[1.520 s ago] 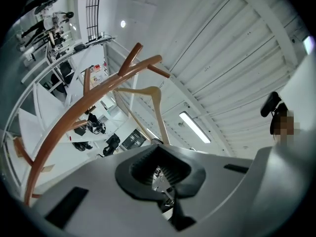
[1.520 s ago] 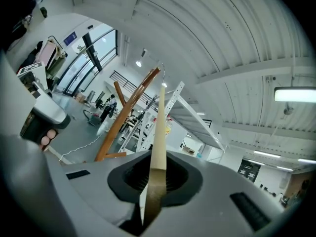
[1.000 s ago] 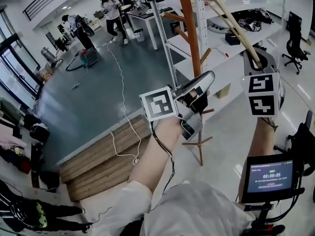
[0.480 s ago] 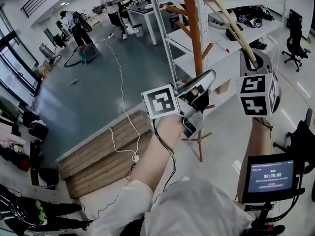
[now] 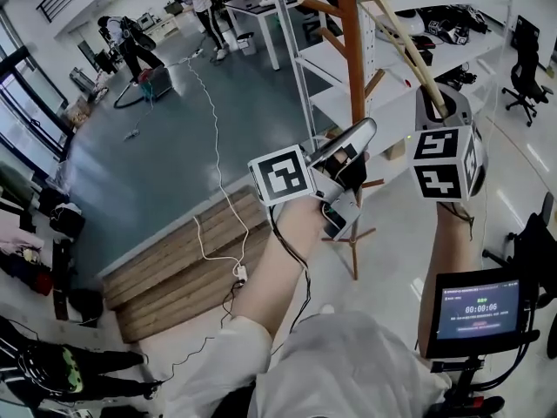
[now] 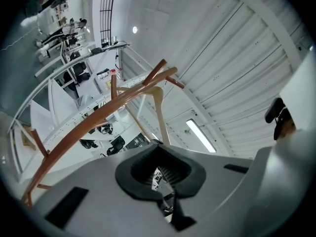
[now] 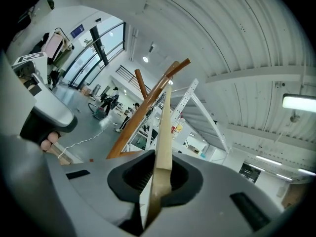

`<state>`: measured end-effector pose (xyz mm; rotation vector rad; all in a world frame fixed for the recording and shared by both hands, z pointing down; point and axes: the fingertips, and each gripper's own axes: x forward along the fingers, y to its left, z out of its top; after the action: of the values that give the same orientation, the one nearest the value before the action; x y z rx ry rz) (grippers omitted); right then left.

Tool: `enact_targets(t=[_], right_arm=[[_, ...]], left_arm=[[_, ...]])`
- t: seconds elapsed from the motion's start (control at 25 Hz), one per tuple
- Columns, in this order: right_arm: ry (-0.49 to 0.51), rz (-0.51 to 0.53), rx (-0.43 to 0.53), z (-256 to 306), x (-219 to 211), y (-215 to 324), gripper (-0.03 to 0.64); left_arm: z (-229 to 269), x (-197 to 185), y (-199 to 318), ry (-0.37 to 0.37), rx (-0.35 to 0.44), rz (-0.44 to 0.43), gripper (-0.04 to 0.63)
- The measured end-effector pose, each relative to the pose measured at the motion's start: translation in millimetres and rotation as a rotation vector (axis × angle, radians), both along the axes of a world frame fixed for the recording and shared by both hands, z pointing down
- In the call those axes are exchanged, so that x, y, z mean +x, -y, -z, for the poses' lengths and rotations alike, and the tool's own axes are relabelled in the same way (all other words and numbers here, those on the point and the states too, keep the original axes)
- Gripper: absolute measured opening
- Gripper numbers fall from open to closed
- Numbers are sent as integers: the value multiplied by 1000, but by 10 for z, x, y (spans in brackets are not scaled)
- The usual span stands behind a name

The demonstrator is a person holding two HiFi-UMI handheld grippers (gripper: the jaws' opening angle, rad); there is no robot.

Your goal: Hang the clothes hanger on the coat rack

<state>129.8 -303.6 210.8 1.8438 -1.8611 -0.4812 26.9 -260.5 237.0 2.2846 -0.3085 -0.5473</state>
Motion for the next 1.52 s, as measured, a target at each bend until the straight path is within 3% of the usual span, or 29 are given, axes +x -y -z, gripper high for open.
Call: enact_targets(t=[0.6, 1.24, 1.36, 1.52], right_arm=[[31, -30, 44, -137, -335, 69, 46], [-47, -147, 95, -242, -513, 136, 49], [-37, -133, 92, -234, -536, 135, 51], [-19, -71, 75, -224, -598, 116, 100]], left_arm=[[-236, -426, 2, -19, -41, 65, 6], [-371, -863, 20, -57, -88, 135, 6], [-355, -895, 28, -55, -80, 142, 6], [-333, -895, 21, -56, -79, 147, 6]])
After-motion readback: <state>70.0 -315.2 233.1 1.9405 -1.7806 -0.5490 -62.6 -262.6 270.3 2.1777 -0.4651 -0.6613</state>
